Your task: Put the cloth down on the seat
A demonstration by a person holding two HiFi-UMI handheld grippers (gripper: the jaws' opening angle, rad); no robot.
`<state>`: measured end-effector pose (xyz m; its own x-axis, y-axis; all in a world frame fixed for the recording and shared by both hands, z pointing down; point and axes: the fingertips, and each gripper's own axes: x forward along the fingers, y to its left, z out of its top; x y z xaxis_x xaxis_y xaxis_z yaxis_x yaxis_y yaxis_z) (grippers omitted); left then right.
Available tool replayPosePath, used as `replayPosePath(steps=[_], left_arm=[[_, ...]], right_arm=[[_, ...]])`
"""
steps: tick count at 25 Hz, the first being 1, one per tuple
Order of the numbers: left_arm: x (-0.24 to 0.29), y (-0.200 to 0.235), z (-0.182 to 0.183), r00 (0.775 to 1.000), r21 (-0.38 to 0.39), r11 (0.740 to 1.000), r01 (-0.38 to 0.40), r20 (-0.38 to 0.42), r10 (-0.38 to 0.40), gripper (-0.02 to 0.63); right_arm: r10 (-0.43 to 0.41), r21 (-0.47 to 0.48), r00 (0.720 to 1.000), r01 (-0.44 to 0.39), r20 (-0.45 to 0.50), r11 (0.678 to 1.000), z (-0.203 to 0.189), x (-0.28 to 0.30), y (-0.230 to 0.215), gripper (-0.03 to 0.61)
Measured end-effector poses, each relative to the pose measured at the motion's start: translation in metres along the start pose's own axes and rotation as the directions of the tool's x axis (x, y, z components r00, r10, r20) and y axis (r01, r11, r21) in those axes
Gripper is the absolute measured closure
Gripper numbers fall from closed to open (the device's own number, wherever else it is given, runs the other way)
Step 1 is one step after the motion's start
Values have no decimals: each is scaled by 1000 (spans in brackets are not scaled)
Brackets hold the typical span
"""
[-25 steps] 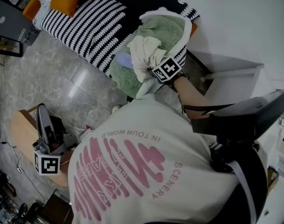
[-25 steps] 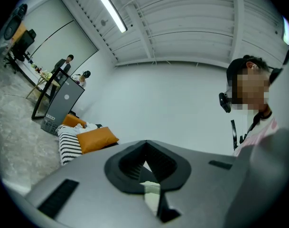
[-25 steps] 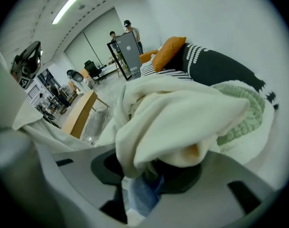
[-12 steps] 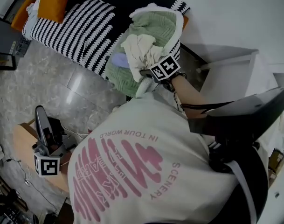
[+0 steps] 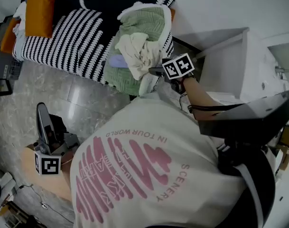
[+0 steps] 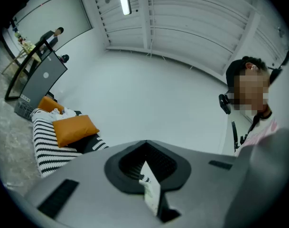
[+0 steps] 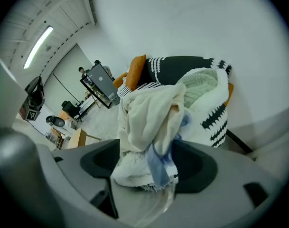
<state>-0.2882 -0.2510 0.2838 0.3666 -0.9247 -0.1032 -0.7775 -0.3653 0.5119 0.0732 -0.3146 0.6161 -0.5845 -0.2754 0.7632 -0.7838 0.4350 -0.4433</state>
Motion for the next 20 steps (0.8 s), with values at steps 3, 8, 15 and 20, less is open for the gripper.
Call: replayPosePath(steps=[3, 8, 15, 20], left_arm=[[5, 2, -4, 999, -8, 999, 42, -7, -42, 603], [-5, 7, 6, 998, -23, 998, 60, -33, -61, 603], [-4, 0, -3, 991, -44, 992, 117, -64, -119, 603], [-14, -11, -5, 982, -58, 984, 166, -78, -171, 603]], right_arm=[[-22, 65, 999, 20, 37, 998, -10, -14, -11, 222], [-65, 157, 987, 41, 147, 987, -9, -68, -3, 213], [145, 156, 764, -307, 629, 939, 84, -154, 62, 220], [324, 1, 574, -492, 752, 871, 143, -191, 140, 435]])
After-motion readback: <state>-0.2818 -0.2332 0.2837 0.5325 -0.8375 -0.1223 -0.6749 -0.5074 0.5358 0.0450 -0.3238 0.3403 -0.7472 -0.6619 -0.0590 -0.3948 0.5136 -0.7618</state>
